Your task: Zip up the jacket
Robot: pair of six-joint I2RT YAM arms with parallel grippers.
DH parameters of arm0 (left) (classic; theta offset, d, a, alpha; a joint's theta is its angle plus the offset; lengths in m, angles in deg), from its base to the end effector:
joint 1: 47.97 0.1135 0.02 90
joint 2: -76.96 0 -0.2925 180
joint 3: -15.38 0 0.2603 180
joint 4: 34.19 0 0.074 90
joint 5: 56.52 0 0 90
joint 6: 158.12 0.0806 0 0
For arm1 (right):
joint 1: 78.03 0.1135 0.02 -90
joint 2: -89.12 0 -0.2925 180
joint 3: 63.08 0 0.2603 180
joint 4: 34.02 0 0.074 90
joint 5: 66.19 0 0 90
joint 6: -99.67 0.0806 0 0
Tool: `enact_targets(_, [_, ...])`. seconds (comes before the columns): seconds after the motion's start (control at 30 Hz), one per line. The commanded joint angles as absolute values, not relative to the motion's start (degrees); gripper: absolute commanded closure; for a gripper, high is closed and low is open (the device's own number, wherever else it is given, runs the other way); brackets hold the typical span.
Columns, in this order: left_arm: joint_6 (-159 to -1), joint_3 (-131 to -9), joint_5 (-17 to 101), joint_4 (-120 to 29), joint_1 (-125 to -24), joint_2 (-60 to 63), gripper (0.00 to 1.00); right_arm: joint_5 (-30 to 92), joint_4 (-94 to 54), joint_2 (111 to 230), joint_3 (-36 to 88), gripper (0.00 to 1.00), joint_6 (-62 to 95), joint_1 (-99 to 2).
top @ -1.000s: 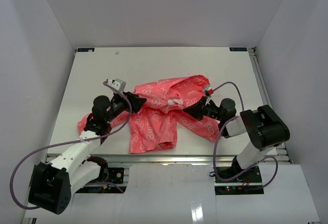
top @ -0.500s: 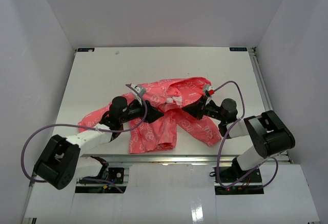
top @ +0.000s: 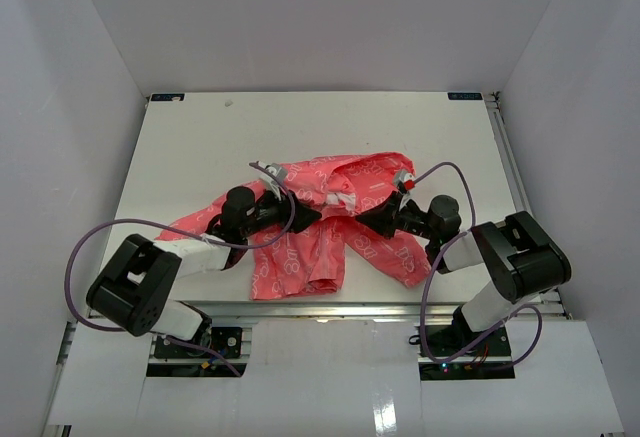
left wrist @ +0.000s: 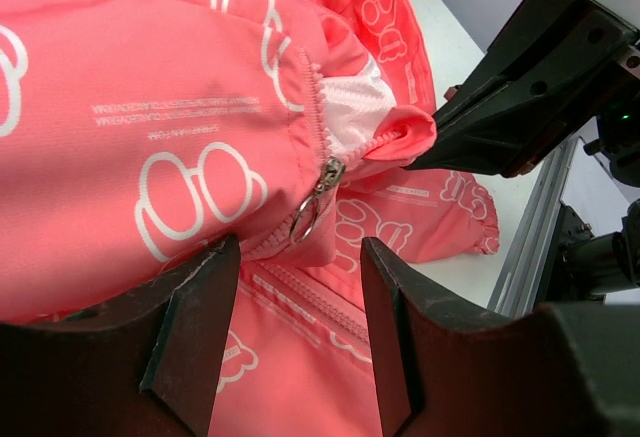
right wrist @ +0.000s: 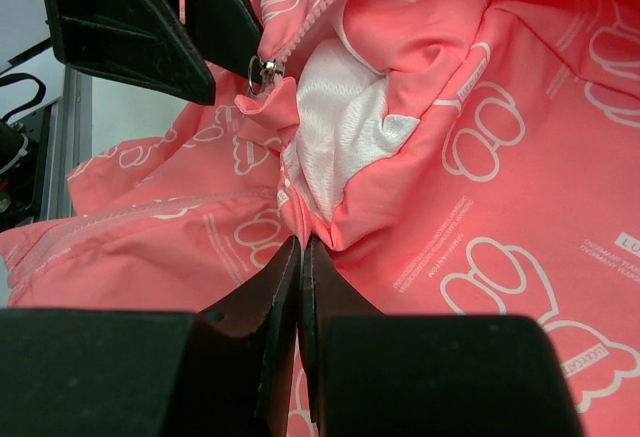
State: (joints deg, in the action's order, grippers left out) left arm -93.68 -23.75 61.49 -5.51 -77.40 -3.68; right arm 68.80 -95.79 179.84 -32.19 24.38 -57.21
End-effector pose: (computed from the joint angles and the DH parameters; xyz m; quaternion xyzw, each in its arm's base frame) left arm 0.2504 -0.1847 0.1974 0.1765 0.7529 -0.4472 0.4495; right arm 0.2465 0.1547 0.1854 -0.3089 0.6266 0.4559 0.5515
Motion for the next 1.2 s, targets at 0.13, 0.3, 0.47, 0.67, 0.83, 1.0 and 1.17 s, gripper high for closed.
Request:
enact_targets(0.13, [-93.94, -25.07, 62.19, 1.49, -77.41, -7.17, 0.39, 69.91, -107.32, 181.33, -33.28, 0.92, 24.44, -56.79])
enact_targets(0.3, [-94.67, -25.49, 63.92, 5.22, -77.41, -8.36, 0.49, 70.09, -107.40, 181.71, -33.32, 0.92, 24.22, -56.80])
enact_targets(0.47, [-95.51, -27.18, 66.29, 5.66, -77.42, -10.33, 0.84, 70.13, -106.84, 181.43, -33.56, 0.92, 23.44, -56.84])
enact_targets(0.67, [-95.45, -26.77, 64.85, 3.28, -77.41, -9.17, 1.00, 66.78, -103.67, 179.46, -33.23, 0.92, 22.07, -56.84])
enact_targets(0.83, [-94.23, -25.72, 60.92, -0.04, -77.41, -7.33, 1.00, 62.07, -99.84, 176.50, -31.22, 0.92, 22.33, -56.93])
enact_targets(1.0, [-92.55, -25.95, 57.95, -6.32, -77.41, -6.52, 1.00, 58.04, -93.19, 173.38, -26.60, 0.92, 20.48, -57.29])
enact_targets(1.17, [-91.65, -25.04, 54.54, -8.99, -77.41, -5.65, 1.00, 56.66, -88.45, 171.98, -23.83, 0.92, 19.77, -57.64])
